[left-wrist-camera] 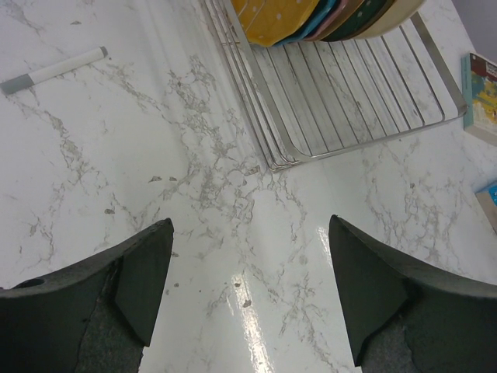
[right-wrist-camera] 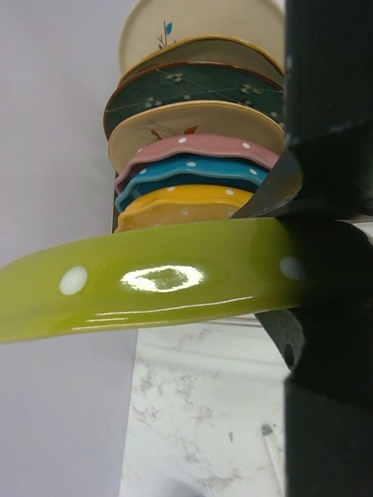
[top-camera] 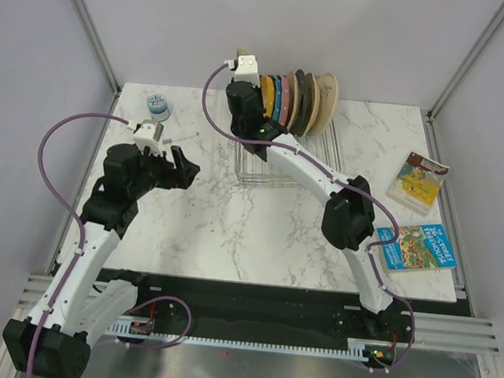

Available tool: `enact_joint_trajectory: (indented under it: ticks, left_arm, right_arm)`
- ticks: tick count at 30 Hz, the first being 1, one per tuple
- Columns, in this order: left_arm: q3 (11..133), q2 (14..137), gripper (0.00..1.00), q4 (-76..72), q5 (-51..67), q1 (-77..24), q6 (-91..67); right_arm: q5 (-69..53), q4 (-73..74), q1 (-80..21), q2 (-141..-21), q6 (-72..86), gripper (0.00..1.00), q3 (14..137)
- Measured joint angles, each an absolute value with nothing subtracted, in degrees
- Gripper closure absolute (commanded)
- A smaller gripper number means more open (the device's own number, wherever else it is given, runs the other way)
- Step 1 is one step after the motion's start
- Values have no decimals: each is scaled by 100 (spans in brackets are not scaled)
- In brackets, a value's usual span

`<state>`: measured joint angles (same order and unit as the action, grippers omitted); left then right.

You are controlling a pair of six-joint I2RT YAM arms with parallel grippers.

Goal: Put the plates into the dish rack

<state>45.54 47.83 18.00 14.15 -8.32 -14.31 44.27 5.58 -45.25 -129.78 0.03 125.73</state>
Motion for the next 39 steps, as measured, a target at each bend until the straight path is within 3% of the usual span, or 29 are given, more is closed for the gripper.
enact_joint_trajectory:
  ticks: [9,39]
  left_arm:
    - [4447,4783,13,1745,1557,-805,-1575]
    - [4246,5039,13,1697,1710,-556,-1739]
  right_arm:
    - [4945,21,-4418,-13461,-290,100,12816]
    - [4515,-38,-4010,-14317,301,100,13216]
